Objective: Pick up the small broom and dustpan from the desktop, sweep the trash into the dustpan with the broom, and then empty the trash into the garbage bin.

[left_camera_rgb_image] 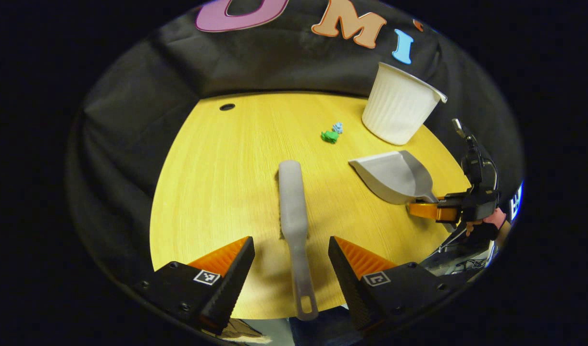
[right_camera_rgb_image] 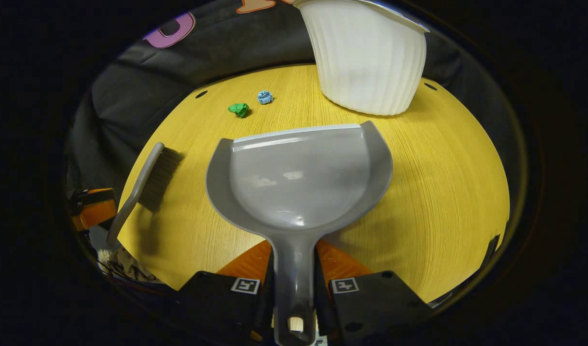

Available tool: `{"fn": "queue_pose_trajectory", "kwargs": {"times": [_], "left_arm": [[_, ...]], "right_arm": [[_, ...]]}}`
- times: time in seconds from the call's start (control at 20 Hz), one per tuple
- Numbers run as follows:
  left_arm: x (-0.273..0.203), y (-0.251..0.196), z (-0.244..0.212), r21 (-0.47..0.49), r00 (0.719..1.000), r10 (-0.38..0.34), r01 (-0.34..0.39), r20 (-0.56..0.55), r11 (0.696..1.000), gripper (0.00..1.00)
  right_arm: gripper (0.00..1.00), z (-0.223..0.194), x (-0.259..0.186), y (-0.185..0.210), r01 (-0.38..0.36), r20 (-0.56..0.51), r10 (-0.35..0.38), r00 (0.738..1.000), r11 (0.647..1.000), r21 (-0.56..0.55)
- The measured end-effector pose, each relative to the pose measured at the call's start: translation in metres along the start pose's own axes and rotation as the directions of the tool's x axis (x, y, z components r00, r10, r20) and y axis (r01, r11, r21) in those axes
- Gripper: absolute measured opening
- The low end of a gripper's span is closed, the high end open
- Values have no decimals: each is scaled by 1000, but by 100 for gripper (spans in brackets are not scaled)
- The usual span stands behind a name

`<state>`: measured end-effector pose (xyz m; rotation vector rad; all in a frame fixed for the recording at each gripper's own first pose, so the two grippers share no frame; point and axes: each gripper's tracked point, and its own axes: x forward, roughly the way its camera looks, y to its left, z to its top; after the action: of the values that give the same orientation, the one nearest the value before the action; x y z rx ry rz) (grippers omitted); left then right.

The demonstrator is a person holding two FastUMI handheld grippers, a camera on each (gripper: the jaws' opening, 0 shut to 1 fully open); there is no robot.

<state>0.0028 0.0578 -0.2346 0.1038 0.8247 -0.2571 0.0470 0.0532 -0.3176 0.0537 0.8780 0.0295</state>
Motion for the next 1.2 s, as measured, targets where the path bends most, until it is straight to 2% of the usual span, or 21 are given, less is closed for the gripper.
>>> {"fn": "queue_pose_trajectory", "kwargs": {"times": [0.2,0.25,0.3,0.55,0.6,0.7,0.75,0.8,0.9,1.2], "left_arm": [[14,-4,-27,-23,993,-3,0,-116,1000,88],[17,-5,-32,-35,991,-4,0,-137,999,91],[18,-5,-36,-42,987,-4,-3,-158,999,86],[26,-7,-54,-63,965,-18,1,-260,998,77],[28,-8,-57,-68,961,-22,3,-275,998,67],[29,-9,-60,-71,953,-22,1,-301,997,58],[30,-8,-60,-67,951,-21,0,-309,998,48],[31,-7,-59,-60,949,-16,-3,-316,998,48],[31,-3,-56,-56,944,1,-20,-331,998,27],[38,3,-50,-30,932,5,-17,-364,999,23]], "right_arm": [[37,-1,0,0,-7,-14,7,1000,1000,1],[40,-1,0,0,-8,-16,8,1000,1000,2],[40,-1,0,0,-9,-18,9,1000,1000,3],[40,-1,1,0,-7,-28,7,1000,1000,1],[37,-1,0,1,-9,-30,9,1000,1000,1],[40,0,0,1,-10,-33,10,999,1000,1],[40,-1,0,1,-10,-33,10,999,1000,2],[40,-1,1,1,-10,-35,10,999,1000,1],[40,-1,0,1,-10,-36,10,999,1000,2],[40,-2,1,2,-10,-45,11,999,1000,7]]}}
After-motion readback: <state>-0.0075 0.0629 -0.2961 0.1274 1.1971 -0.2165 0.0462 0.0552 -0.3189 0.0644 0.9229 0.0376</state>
